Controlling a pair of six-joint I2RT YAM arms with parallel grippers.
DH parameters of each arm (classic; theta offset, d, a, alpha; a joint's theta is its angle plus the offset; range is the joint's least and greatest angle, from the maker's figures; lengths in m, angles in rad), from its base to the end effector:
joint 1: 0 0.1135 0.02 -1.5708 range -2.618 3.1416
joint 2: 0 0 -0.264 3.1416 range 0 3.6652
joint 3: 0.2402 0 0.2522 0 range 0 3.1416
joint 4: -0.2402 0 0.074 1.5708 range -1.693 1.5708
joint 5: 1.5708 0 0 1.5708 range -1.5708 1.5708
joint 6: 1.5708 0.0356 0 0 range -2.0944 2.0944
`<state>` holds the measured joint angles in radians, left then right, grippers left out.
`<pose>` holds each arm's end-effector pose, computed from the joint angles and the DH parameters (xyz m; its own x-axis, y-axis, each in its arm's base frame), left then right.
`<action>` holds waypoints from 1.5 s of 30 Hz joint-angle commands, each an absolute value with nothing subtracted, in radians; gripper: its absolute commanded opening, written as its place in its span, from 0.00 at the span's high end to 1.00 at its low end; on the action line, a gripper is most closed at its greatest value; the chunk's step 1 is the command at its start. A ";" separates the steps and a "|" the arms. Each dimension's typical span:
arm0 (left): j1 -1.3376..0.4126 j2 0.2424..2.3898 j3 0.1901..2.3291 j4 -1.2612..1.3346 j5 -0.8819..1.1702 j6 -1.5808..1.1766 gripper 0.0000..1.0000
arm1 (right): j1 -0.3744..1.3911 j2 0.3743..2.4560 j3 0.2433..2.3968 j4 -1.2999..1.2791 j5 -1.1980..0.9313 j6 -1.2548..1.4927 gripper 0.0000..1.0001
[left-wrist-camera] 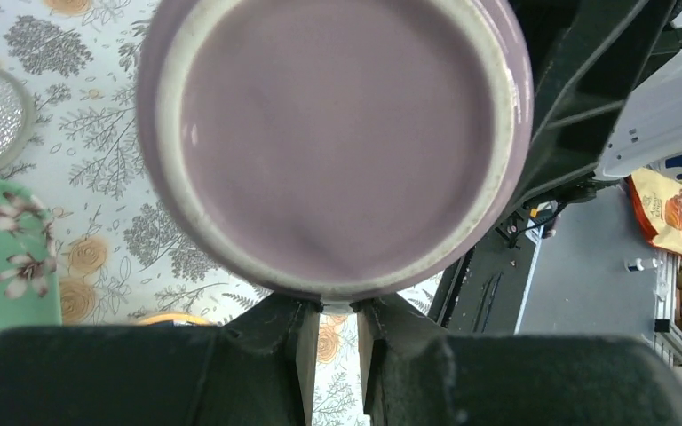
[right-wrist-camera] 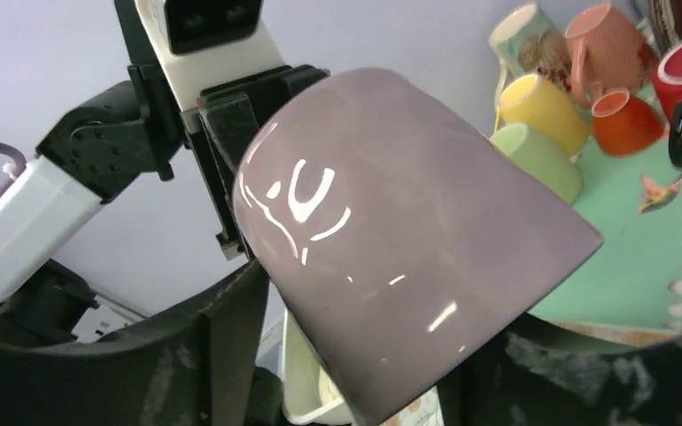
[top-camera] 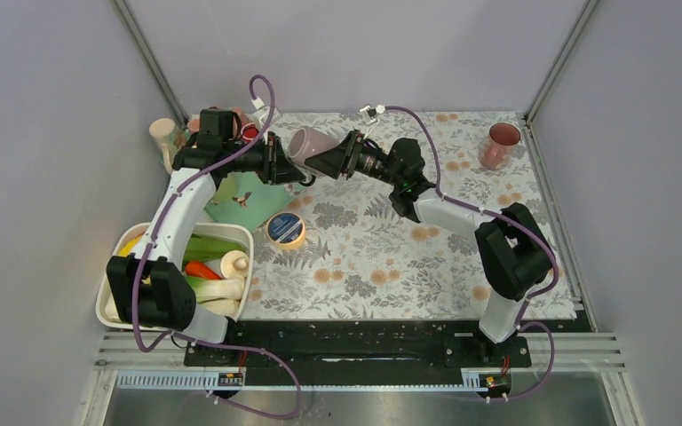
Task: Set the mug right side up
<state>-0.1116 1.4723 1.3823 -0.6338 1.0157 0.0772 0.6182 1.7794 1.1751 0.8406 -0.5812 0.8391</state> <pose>0.3076 -0.0649 0.3525 -0.6028 0.1085 -0.7905 0.7402 0.4458 -0.5033 0.3238 0.2543 0.3063 -0.5566 0.3673 -0.7452 -0.7562 0.1474 0.6375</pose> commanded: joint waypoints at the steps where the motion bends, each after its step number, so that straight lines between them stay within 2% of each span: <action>1: -0.140 1.436 1.362 -0.589 1.137 0.084 1.00 | 0.625 1.743 1.205 1.082 -0.597 0.911 0.46; 2: -0.141 1.442 1.361 -0.596 1.140 0.086 1.00 | 0.625 1.729 1.195 1.088 -0.585 0.903 0.62; 4: -0.144 1.450 1.367 -0.619 1.132 0.099 1.00 | 0.617 1.695 1.174 1.073 -0.563 0.875 0.87; 5: -0.144 1.454 1.373 -0.631 1.115 0.110 1.00 | 0.607 1.675 1.162 1.053 -0.552 0.863 0.98; 6: -0.143 1.457 1.379 -0.638 1.086 0.117 0.99 | 0.592 1.654 1.151 1.017 -0.543 0.851 1.00; 7: -0.143 1.457 1.384 -0.649 1.044 0.127 0.81 | 0.572 1.636 1.147 0.957 -0.538 0.833 1.00; 8: -0.141 1.457 1.386 -0.654 0.994 0.138 0.54 | 0.549 1.616 1.148 0.877 -0.533 0.802 1.00; 9: -0.138 1.455 1.388 -0.660 0.937 0.151 0.32 | 0.524 1.597 1.158 0.774 -0.526 0.747 1.00; 10: -0.136 1.453 1.390 -0.666 0.868 0.164 0.15 | 0.498 1.581 1.176 0.669 -0.521 0.676 1.00; 11: -0.131 1.449 1.391 -0.666 0.806 0.176 0.04 | 0.472 1.568 1.203 0.522 -0.505 0.591 1.00; 12: -0.126 1.445 1.390 -0.666 0.734 0.189 0.01 | 0.445 1.561 1.243 0.358 -0.470 0.493 1.00; 16: -0.120 1.446 1.388 -0.689 0.457 0.288 0.01 | 0.355 1.645 1.480 -0.244 -0.253 0.125 1.00; 20: -0.113 1.459 1.370 -0.707 0.272 0.373 0.01 | 0.285 1.807 1.689 -0.582 -0.087 -0.046 1.00; 27: -0.056 1.493 1.366 -0.733 0.169 0.440 0.01 | 0.215 2.100 1.993 -0.823 0.055 -0.159 1.00; 34: 0.022 1.512 1.346 -0.737 0.156 0.460 0.02 | 0.178 2.440 2.453 -1.119 0.081 -0.188 1.00; 41: 0.106 1.536 1.351 -0.736 0.148 0.475 0.05 | 0.145 2.499 2.470 -1.106 0.010 -0.170 0.99; 42: 0.121 1.541 1.356 -0.737 0.144 0.474 0.05 | 0.145 2.500 2.465 -1.106 0.004 -0.171 0.92; 45: 0.166 1.558 1.375 -0.741 0.142 0.468 0.05 | 0.145 2.492 2.458 -1.105 -0.016 -0.162 0.57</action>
